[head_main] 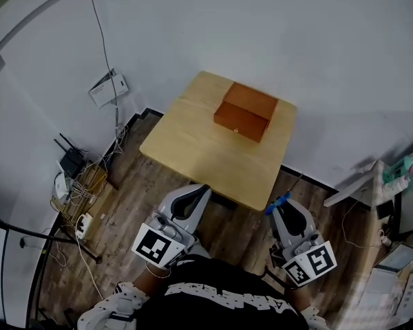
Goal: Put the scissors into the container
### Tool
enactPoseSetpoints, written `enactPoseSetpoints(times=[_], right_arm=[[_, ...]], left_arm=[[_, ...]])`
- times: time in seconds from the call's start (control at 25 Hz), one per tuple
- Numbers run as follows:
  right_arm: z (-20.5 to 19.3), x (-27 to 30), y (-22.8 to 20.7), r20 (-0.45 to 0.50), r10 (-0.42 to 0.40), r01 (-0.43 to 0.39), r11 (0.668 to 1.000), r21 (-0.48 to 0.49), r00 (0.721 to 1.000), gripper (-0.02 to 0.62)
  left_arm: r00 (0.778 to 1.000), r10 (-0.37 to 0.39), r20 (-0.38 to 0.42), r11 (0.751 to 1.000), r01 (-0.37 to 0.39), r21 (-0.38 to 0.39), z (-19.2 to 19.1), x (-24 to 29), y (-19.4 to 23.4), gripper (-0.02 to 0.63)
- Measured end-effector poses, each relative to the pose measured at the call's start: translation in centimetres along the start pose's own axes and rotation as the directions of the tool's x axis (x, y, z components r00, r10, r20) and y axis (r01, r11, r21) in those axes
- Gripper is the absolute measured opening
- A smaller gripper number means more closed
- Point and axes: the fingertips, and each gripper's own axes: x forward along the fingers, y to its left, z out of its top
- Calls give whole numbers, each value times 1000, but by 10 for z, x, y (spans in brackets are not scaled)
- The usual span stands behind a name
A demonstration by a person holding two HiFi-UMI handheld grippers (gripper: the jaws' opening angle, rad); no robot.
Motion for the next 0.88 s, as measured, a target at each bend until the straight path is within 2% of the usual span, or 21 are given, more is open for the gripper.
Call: enactPoseSetpoints(times=[0.24,0.48,0.88], right_arm=[[-1,47,-1,-6,-47,47,999,-12,999,94],[-6,85,4,4,-107,107,994,8,994,94],[-8,113,-1,5,-243,243,970,17,970,94]], left_arm=[[998,-42,35,999,42,5,6,15,52,0],[995,-97,19,995,98,-11,1,22,92,0],[979,-204,-6,978,203,-48,-8,48,132,0]])
